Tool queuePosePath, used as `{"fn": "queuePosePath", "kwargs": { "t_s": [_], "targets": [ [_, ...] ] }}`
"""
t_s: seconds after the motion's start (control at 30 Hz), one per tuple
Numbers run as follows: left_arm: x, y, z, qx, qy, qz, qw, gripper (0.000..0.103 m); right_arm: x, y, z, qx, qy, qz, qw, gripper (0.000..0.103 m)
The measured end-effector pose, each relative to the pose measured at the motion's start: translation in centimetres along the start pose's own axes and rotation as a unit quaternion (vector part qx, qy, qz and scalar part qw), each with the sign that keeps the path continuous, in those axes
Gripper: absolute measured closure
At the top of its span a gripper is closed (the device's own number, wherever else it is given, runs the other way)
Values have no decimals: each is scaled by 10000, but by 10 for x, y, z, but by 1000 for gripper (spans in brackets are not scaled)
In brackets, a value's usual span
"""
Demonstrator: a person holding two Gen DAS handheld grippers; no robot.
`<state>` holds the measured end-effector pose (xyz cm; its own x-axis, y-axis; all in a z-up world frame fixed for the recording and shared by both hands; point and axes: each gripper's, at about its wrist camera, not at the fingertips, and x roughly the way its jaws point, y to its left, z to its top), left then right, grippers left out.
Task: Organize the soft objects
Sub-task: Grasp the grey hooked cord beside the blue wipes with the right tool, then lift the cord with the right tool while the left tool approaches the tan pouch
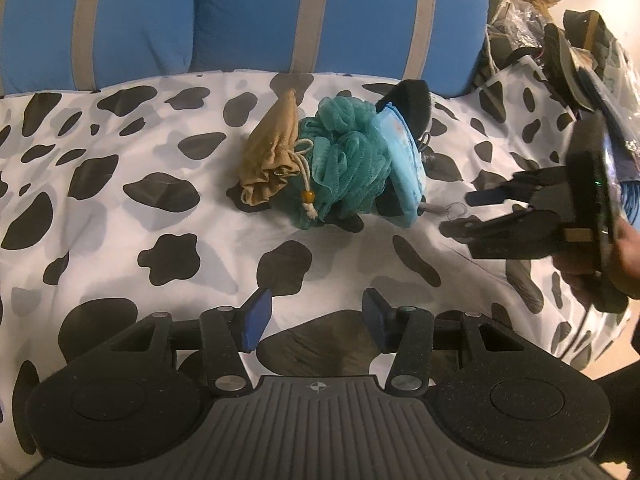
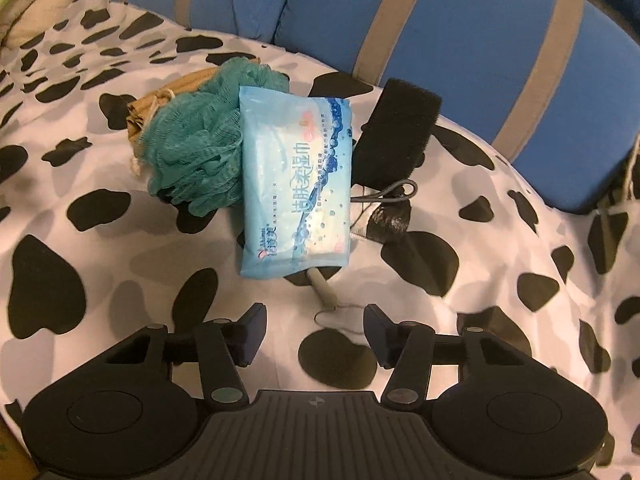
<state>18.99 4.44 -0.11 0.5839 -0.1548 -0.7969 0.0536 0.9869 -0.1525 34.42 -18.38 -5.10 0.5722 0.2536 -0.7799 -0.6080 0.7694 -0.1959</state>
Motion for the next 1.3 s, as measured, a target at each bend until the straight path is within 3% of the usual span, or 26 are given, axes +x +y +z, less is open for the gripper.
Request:
{"fn": "queuePosePath", "kwargs": {
  "t_s": [0.2,0.43,0.53,0.57,0.77,1.3],
  "targets": [
    [3,4,1,-84,126,-34,9999,54,27,-3,13,-52,219,14,9997,63],
    [7,9,3,-228,222,-70,9995,54,44,-1,26,-134,348,140,9992,74],
    [8,10,3,-286,269,-92,9992,54,46,-2,27,-54,401,221,9989,83],
    [8,9,3,-305,288,-116,9991,54,46,-3,26,14,434,234,9988,92],
    [10,6,1,-261,290,-100,9992,54,39,-11,23,445,587,368,9966,93],
    [13,-3,1,-184,263,-70,9995,54,-16,2,-16,580,1164,657,9893,93]
  ]
}}
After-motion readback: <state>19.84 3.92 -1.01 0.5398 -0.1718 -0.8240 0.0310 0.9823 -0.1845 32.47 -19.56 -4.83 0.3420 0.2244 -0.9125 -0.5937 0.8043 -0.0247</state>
